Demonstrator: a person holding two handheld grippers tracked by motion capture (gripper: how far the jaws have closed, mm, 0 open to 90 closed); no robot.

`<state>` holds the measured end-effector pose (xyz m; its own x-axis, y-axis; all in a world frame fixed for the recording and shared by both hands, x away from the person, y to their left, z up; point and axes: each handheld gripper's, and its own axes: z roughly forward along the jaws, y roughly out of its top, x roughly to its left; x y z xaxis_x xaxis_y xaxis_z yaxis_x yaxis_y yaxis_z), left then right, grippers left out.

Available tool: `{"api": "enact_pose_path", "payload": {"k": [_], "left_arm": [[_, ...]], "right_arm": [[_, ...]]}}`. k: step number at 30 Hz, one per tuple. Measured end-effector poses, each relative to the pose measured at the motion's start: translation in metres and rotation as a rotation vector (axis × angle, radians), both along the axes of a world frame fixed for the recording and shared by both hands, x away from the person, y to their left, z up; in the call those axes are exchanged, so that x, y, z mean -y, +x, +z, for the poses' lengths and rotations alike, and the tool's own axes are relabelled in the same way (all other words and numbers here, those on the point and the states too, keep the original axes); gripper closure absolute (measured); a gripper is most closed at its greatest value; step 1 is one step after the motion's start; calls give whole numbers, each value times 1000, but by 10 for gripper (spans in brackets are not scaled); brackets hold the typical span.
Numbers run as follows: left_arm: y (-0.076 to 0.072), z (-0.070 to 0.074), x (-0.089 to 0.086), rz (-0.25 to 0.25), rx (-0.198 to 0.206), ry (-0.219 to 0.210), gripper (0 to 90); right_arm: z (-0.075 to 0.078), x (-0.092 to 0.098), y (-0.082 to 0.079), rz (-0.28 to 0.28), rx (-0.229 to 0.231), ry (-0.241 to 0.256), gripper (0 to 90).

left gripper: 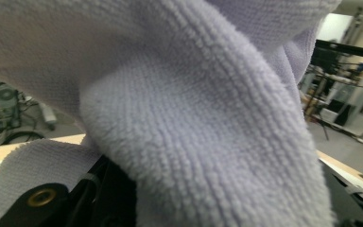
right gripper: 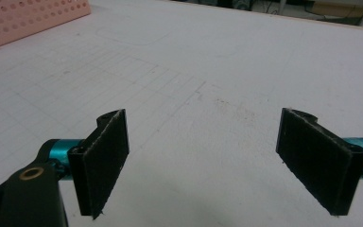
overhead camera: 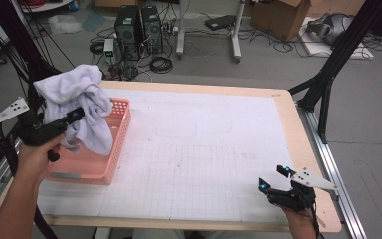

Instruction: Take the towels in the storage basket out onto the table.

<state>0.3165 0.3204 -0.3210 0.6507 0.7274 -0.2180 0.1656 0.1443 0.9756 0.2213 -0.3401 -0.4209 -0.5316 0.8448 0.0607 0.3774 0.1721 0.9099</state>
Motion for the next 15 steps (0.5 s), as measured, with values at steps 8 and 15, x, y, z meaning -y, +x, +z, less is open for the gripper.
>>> {"api": "enact_pose_path", "payload": {"k": [8,15], "left_arm": [[-4,10,13,-69,46,-11,626],[-5,16,37,-149,74,-19,626]], "right_arm": [[0,-1,1,1,0,3,165],[0,-4,2,7,-1,3,165]]}}
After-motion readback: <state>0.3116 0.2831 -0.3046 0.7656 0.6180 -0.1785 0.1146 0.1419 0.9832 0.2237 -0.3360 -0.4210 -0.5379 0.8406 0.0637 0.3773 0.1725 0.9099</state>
